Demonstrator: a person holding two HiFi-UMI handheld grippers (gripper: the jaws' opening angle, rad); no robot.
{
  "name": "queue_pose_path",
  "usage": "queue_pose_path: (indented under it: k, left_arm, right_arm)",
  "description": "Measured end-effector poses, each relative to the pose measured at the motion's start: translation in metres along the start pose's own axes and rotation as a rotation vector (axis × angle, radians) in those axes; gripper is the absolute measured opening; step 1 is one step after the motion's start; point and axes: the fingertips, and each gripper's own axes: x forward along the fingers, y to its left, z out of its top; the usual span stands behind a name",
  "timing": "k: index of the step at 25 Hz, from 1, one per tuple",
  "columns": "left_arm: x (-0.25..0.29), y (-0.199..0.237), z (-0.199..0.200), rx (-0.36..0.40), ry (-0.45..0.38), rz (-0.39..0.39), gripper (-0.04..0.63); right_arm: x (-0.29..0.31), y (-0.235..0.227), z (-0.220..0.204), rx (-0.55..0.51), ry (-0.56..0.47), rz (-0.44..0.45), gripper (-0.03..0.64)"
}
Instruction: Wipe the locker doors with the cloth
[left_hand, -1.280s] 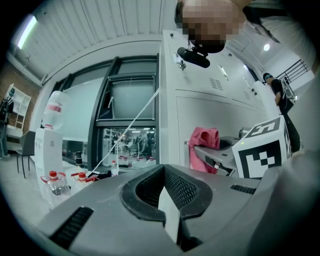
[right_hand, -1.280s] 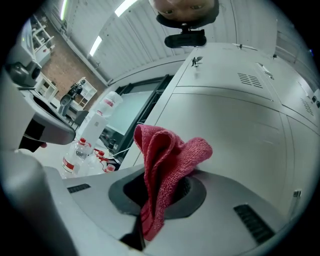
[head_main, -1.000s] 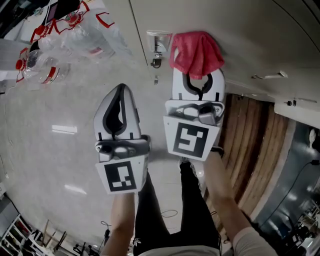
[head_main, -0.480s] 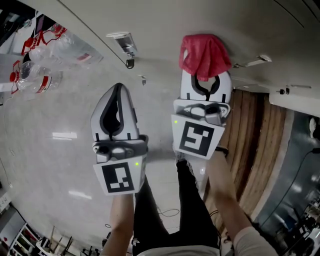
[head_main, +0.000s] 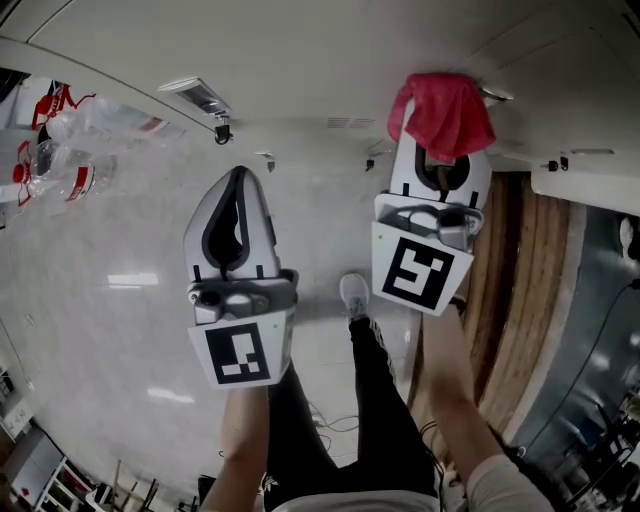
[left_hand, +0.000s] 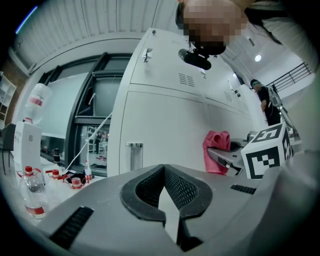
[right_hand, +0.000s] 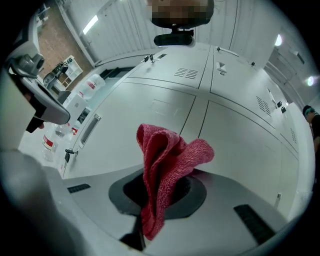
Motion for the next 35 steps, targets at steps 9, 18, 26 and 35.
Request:
queue_pose_path:
  k: [9, 18, 26, 35]
  left_arm:
    - [0.007, -0.009, -0.002, 0.008, 0.004, -0.019, 0.017]
    - [-0.002, 0.005, -0.009, 0.003, 0.012, 0.0, 0.015]
    - [-0.014, 0.039, -0.016, 0.009, 0.021, 0.03, 0.017]
    - [-0.03, 0.09, -0.02, 0.022, 0.031, 0.074, 0.017]
  right_arm:
    - [-0.001, -0.021, -0.013, 0.005, 0.016, -0.041, 0.031]
    - [-0.012, 0.001, 0.001, 0.043, 0.005, -0.019, 0.031]
    - [-0.014, 0.071, 0.01, 0.103, -0.011, 0.085, 0.031]
    - [0.002, 0.159, 0.026, 0.137, -0.026, 0.195, 0.031]
